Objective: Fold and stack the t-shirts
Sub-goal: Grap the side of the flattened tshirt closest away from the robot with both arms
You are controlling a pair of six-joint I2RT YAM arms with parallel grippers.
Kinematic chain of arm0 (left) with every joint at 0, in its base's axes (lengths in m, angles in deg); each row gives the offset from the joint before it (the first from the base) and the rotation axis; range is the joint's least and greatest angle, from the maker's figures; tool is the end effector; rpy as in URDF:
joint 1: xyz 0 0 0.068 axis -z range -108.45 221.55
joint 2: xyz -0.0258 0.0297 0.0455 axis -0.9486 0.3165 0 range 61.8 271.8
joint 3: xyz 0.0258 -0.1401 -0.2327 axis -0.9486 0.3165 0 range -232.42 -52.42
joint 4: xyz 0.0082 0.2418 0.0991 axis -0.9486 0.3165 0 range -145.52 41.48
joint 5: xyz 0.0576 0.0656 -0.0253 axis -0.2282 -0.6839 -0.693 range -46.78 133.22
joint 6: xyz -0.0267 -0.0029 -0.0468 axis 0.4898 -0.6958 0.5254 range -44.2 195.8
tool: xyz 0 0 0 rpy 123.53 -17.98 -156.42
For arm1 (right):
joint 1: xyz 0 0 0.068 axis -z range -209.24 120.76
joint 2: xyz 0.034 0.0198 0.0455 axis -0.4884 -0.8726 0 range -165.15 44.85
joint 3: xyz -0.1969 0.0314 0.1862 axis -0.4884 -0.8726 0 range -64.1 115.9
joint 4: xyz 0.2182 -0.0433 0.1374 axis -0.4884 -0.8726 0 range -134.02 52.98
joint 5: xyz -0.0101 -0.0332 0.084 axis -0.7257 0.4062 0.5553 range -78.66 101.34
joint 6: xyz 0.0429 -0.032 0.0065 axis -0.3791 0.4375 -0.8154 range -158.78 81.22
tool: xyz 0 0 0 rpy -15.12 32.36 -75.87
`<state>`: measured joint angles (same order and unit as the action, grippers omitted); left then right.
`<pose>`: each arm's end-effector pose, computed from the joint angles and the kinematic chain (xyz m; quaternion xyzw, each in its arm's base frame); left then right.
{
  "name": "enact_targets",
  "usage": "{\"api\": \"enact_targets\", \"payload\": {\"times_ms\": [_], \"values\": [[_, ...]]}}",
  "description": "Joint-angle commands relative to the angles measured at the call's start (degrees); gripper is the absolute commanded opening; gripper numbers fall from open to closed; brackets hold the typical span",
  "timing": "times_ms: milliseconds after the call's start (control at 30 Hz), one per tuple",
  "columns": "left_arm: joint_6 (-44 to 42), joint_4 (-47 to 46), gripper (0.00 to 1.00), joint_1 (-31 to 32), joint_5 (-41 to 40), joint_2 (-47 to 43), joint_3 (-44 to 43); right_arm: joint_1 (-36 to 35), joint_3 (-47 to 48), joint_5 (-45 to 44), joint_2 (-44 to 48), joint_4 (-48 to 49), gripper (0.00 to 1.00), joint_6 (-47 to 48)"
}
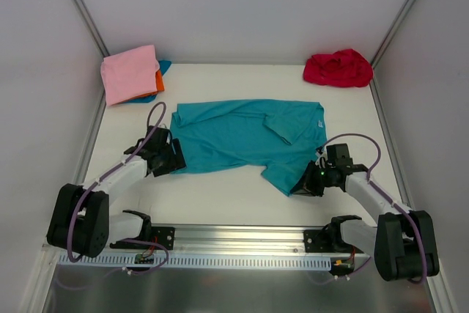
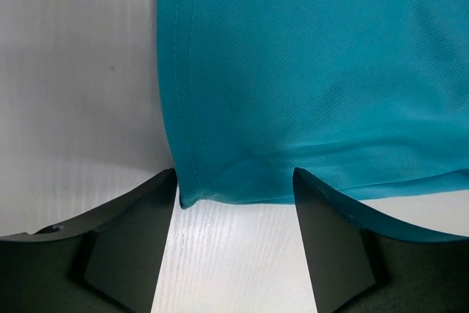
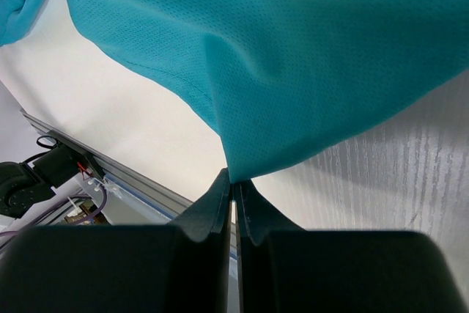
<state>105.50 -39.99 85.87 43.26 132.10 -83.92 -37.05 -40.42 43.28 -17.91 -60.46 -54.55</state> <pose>0.2165 -0.0554 0.1662 -0.1272 0.9434 -0.1151 0.2839 0.1710 0.0425 0.1479 -0.0004 0.9362 0.3083 0.1689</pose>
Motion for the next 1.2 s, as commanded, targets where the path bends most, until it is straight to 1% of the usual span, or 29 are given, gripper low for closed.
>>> {"api": "enact_targets", "payload": {"times_ms": [0,67,100,167,200,267,300,400,500,633,733,800,867,1167], "values": [[1.59,-0.59,0.66,0.88,2.51,2.55,0.22,-0.36,1.63,-0.65,1.41,-1.34,0.05,0.65],[1.68,-0.76,0.63,1.05,3.04,2.91,0.22,-0.27,1.54,-0.65,1.41,-1.34,0.04,0.56],[1.68,-0.94,0.52,1.05,3.22,2.91,0.30,-0.36,1.54,-0.65,1.41,-1.34,0.04,0.56],[1.60,-0.94,0.37,1.05,3.66,2.82,0.31,-0.27,1.54,-0.74,1.41,-1.34,0.05,0.57],[1.51,-0.94,0.20,1.05,3.75,2.82,0.31,-0.27,1.54,-0.74,1.41,-1.26,0.05,0.65],[1.51,-0.77,0.03,1.05,3.75,2.65,0.31,-0.27,1.54,-0.83,1.41,-1.26,0.05,0.56],[1.33,-0.50,0.00,1.14,3.66,2.47,0.31,-0.27,1.54,-0.83,1.41,-1.26,0.05,0.48],[1.16,-0.15,0.00,1.14,3.66,1.60,0.31,-0.27,1.54,-1.01,1.50,-1.34,0.05,0.48],[0.89,1.16,0.00,1.23,3.92,0.11,-0.04,-0.27,2.07,-1.79,2.64,-2.13,0.02,0.39],[0.54,3.71,0.00,1.14,3.75,-3.06,-1.01,-0.27,4.00,-6.79,7.20,-8.19,0.00,0.83],[0.54,6.52,0.00,1.23,3.92,-6.31,-1.28,-0.18,5.93,-9.96,13.87,-13.11,0.01,1.18],[0.63,7.58,0.00,1.14,4.01,-8.94,-0.84,-0.10,7.25,-11.98,16.52,-16.87,0.01,1.18],[0.63,8.55,0.00,1.14,3.92,-10.44,-0.40,0.08,7.96,-12.87,20.03,-18.65,0.01,1.09],[1.33,10.40,0.00,1.23,4.53,-14.75,0.57,0.34,11.73,-15.07,25.58,-27.26,0.00,1.44]]}}
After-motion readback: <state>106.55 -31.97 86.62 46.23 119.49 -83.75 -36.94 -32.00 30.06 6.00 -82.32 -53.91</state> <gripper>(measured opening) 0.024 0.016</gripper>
